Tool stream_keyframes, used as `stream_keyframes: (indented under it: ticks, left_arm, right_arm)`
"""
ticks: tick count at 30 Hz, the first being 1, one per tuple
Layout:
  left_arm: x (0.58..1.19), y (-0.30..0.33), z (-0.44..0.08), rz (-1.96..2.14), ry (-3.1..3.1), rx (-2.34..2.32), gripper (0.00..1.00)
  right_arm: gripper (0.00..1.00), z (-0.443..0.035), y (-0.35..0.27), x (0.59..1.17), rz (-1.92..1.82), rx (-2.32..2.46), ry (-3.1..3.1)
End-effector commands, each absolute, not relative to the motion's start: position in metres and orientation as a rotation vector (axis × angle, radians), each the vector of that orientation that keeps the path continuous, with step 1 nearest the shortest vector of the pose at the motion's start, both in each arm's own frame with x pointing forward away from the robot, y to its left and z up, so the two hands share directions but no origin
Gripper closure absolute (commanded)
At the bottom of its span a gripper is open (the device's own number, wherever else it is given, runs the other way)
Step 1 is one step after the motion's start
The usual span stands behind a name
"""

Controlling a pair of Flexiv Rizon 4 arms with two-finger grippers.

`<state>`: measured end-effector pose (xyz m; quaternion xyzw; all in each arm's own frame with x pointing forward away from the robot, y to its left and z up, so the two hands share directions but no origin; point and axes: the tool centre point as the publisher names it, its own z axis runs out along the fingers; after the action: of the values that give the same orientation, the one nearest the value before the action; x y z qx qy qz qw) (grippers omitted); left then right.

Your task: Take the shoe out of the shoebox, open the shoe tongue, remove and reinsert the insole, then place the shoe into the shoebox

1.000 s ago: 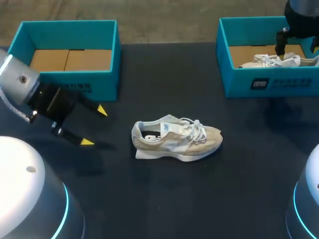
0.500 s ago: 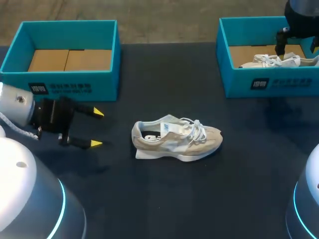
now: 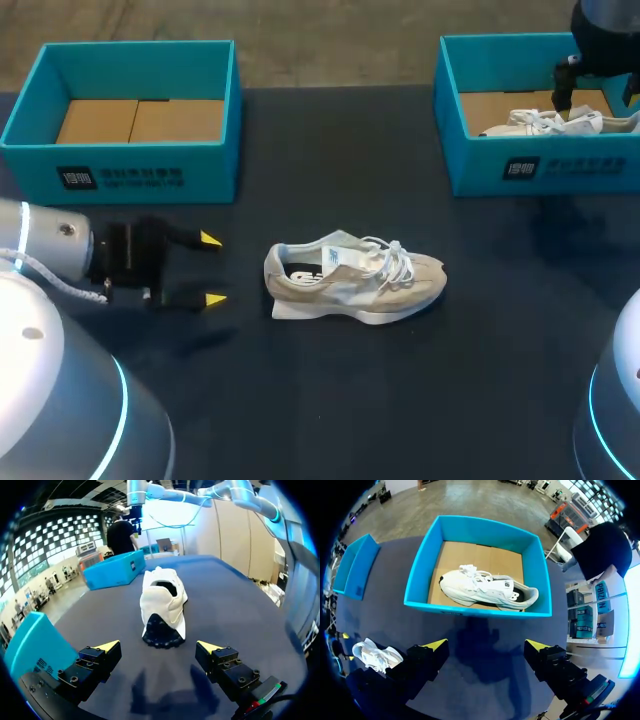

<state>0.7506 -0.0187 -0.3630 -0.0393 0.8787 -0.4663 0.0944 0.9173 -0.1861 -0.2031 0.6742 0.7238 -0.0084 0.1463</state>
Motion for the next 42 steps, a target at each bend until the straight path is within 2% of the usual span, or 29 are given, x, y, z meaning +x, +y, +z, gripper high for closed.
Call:
stream_keyframes:
  ticks: [1, 42]
  left_arm:
    - [0.7500, -0.0306, -0.3689, -1.377, 2.621, -0.163, 0.00]
    - [0.7541, -0.0310, -0.3747, -1.359, 2.638, -0.188, 0.00]
  right_arm:
    - [0.00, -0.2035, -0.1860, 0.9166, -0.024, 1.941, 2.082]
    - [0.00, -0.2035, -0.1860, 0.9166, -0.024, 1.941, 2.082]
